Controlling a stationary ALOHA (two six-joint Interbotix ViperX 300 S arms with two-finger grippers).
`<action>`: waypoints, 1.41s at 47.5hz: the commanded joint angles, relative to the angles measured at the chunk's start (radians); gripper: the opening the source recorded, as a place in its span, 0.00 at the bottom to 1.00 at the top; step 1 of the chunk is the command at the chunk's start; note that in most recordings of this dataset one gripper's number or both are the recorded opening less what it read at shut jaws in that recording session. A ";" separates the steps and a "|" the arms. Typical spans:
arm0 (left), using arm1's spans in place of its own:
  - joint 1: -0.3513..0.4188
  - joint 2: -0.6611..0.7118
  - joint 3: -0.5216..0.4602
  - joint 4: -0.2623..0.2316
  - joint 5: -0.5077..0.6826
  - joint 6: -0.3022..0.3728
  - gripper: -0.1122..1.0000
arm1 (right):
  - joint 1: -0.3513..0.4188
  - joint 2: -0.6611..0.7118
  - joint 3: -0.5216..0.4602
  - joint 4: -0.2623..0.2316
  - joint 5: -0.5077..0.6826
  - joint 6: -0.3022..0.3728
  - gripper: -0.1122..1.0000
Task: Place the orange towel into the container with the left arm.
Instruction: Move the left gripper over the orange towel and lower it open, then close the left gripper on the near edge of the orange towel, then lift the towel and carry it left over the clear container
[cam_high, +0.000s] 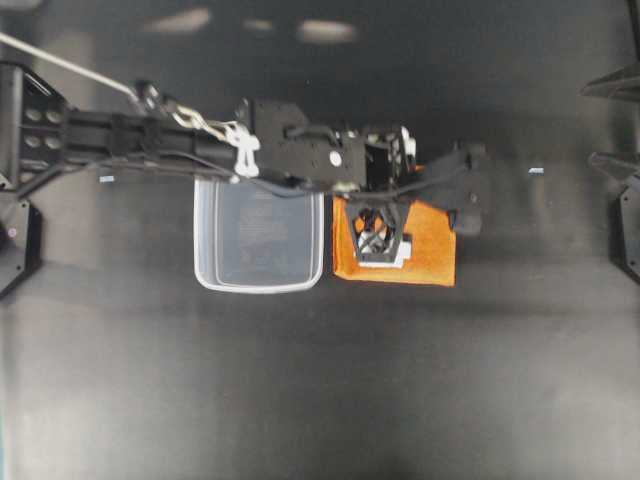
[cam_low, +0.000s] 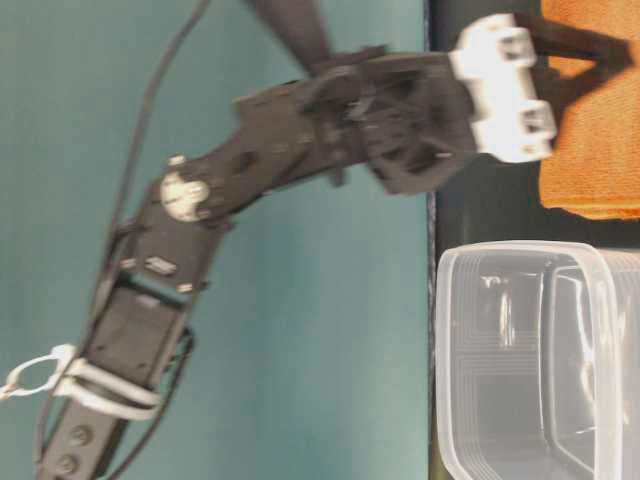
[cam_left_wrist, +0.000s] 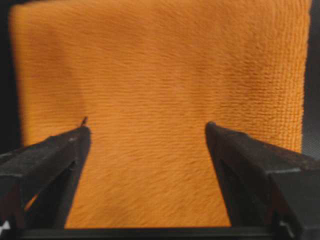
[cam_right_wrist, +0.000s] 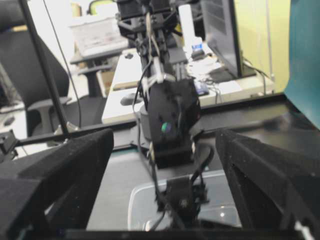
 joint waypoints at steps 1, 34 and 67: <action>-0.002 0.017 0.002 0.003 -0.018 0.000 0.90 | -0.002 0.005 -0.018 0.003 -0.002 -0.002 0.82; 0.012 -0.021 0.009 0.003 -0.029 0.002 0.16 | -0.002 0.005 -0.018 0.003 0.020 -0.003 0.81; 0.029 -0.627 0.298 0.003 0.209 0.000 0.16 | -0.002 0.003 0.002 0.002 0.029 -0.002 0.81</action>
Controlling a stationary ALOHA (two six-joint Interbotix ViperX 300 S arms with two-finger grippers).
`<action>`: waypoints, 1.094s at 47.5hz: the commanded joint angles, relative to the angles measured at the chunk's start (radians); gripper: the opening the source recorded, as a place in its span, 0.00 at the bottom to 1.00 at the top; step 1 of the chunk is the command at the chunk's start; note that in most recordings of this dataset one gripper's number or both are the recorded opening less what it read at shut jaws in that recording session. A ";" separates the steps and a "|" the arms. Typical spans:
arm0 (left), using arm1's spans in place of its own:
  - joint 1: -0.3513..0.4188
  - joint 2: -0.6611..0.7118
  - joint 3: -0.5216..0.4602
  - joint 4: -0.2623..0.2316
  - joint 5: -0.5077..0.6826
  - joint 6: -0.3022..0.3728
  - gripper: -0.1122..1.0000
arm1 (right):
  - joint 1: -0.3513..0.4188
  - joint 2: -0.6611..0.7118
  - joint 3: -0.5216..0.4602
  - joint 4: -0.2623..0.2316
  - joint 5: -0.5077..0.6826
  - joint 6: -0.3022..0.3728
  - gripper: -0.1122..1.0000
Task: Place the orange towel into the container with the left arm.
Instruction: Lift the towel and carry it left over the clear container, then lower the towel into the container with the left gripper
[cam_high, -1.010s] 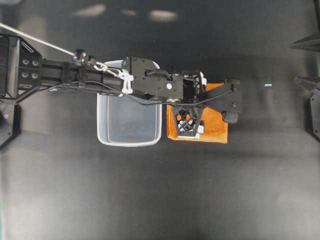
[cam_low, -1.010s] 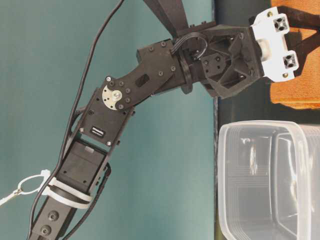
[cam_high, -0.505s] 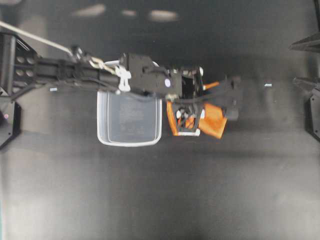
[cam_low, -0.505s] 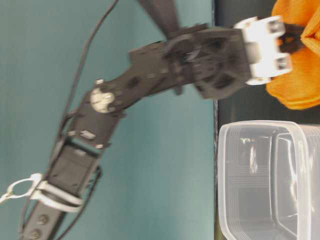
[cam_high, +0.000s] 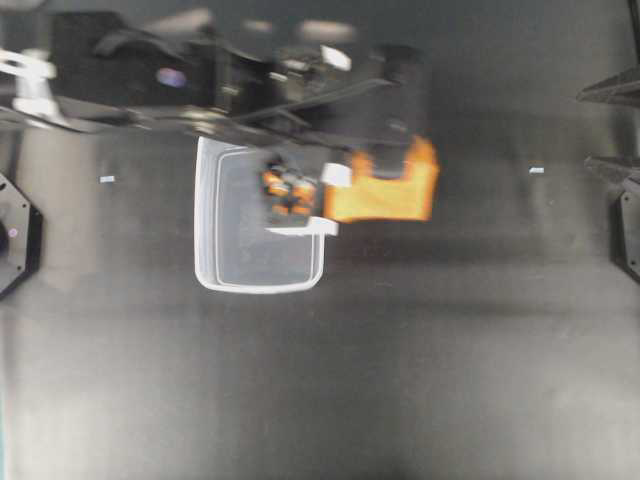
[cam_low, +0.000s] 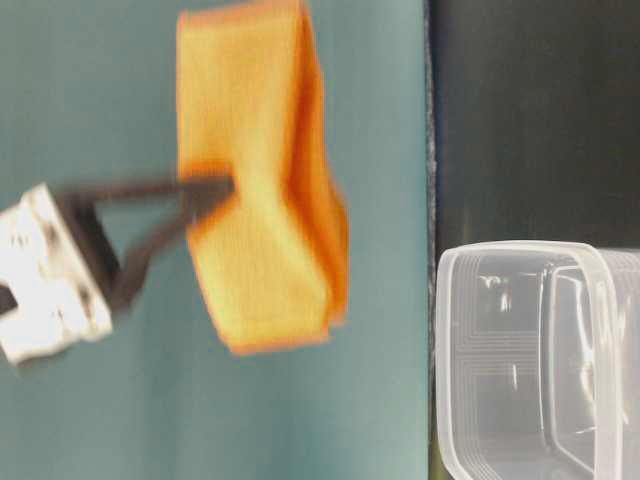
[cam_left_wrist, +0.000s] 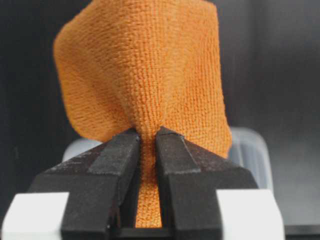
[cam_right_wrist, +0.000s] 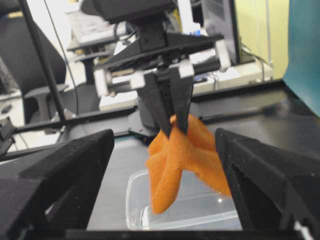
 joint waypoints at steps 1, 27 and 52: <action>0.005 -0.089 0.120 0.003 -0.011 0.000 0.16 | -0.002 0.005 -0.006 0.002 -0.005 0.000 0.81; 0.021 -0.161 0.393 0.003 -0.179 -0.009 0.16 | -0.002 0.005 0.017 0.003 -0.005 0.000 0.81; 0.034 -0.150 0.425 0.003 -0.224 -0.015 0.27 | -0.002 0.005 0.023 0.003 -0.006 0.000 0.81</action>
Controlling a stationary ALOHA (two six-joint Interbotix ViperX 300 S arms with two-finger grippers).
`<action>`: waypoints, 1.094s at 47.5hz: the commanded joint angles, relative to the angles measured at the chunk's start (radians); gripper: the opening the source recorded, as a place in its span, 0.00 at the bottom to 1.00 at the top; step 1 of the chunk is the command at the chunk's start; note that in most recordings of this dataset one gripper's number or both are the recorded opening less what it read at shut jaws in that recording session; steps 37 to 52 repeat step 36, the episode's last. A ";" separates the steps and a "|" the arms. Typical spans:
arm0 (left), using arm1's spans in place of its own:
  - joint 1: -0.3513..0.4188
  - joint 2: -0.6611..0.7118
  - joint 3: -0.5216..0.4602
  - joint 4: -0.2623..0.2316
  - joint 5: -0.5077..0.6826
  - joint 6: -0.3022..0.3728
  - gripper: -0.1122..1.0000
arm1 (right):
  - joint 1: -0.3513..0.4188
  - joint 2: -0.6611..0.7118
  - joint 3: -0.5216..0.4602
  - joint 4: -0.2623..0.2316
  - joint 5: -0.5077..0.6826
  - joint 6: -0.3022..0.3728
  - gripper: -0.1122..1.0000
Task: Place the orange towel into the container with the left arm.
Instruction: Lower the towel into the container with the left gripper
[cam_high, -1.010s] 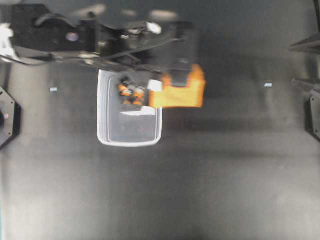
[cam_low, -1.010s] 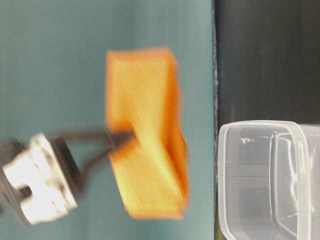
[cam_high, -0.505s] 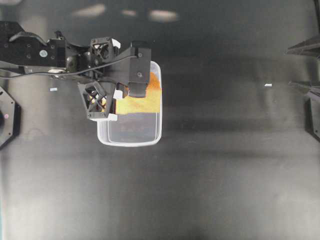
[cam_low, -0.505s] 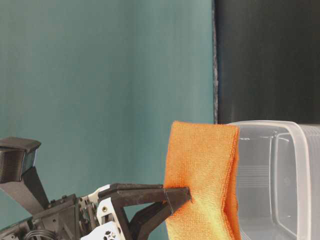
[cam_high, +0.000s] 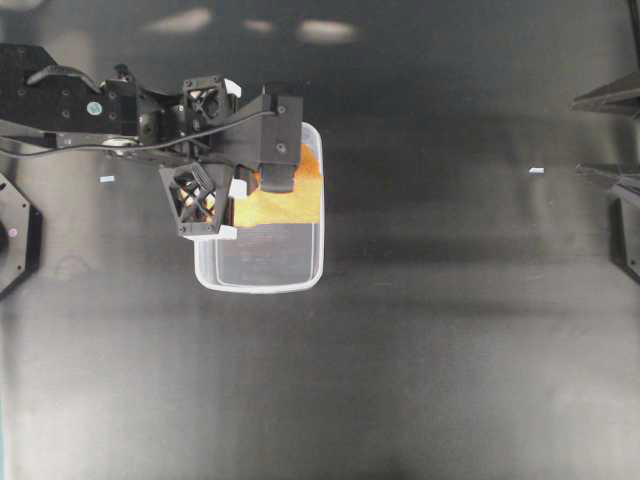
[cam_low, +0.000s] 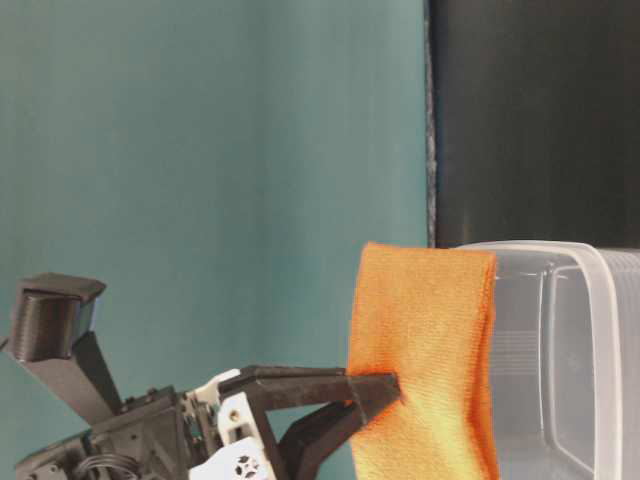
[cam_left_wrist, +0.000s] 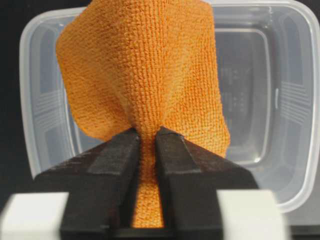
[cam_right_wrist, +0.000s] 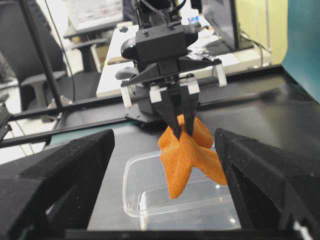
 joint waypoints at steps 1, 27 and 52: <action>-0.003 -0.006 0.002 0.003 -0.020 -0.006 0.32 | -0.002 0.006 -0.008 0.003 -0.006 0.000 0.81; -0.017 -0.140 -0.037 0.003 -0.086 -0.017 0.89 | -0.002 -0.008 -0.009 0.003 -0.005 0.000 0.81; -0.072 -0.319 0.034 0.003 -0.091 -0.018 0.88 | -0.002 -0.026 -0.006 0.003 -0.005 0.002 0.81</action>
